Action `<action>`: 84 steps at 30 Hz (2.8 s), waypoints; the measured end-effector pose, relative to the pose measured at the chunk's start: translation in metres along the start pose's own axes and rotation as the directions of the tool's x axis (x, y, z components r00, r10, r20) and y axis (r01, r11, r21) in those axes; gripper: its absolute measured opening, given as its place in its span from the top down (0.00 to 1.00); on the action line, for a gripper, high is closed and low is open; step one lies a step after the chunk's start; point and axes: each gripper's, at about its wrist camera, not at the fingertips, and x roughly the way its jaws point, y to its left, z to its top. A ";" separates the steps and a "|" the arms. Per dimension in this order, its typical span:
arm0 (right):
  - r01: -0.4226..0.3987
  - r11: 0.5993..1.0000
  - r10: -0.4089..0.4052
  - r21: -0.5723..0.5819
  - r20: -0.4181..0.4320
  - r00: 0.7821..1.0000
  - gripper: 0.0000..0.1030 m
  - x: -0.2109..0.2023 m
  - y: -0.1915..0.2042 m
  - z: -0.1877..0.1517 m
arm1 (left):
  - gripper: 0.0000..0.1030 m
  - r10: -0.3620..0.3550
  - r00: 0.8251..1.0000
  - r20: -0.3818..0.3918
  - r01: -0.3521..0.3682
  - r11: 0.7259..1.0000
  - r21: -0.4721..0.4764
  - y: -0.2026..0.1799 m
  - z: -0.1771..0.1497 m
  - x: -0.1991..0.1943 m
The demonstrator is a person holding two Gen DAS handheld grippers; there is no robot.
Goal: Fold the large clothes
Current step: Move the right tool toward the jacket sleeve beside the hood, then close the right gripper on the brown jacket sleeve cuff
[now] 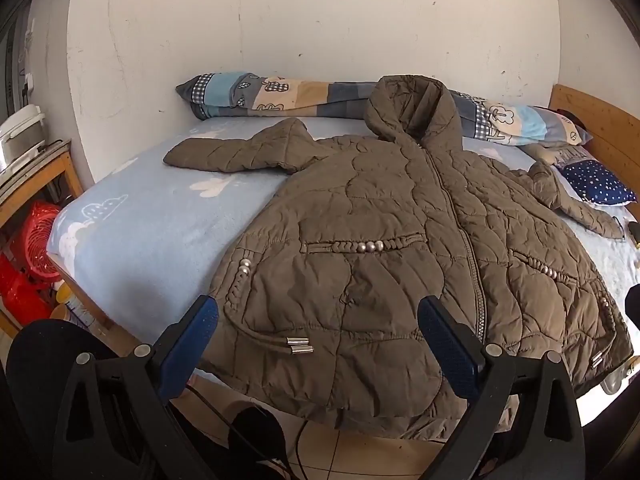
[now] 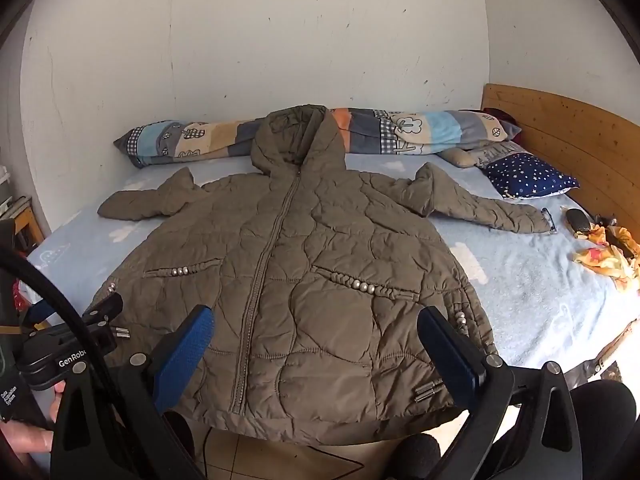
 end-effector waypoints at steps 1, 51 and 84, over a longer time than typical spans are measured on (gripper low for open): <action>-0.001 1.000 0.001 0.000 0.004 1.000 0.00 -0.001 -0.001 0.000 | 0.03 0.005 1.000 0.007 -0.005 1.000 -0.011 -0.007 -0.001 -0.004; 0.111 0.961 -0.173 0.253 0.236 0.956 0.00 -0.078 -0.129 0.060 | 0.03 -0.292 0.936 0.195 0.230 0.930 0.285 -0.093 0.124 -0.154; 0.116 0.740 -0.206 0.663 0.058 0.977 0.00 0.032 -0.343 0.142 | 0.03 -0.162 0.986 -0.038 0.163 0.987 0.012 -0.081 0.210 0.086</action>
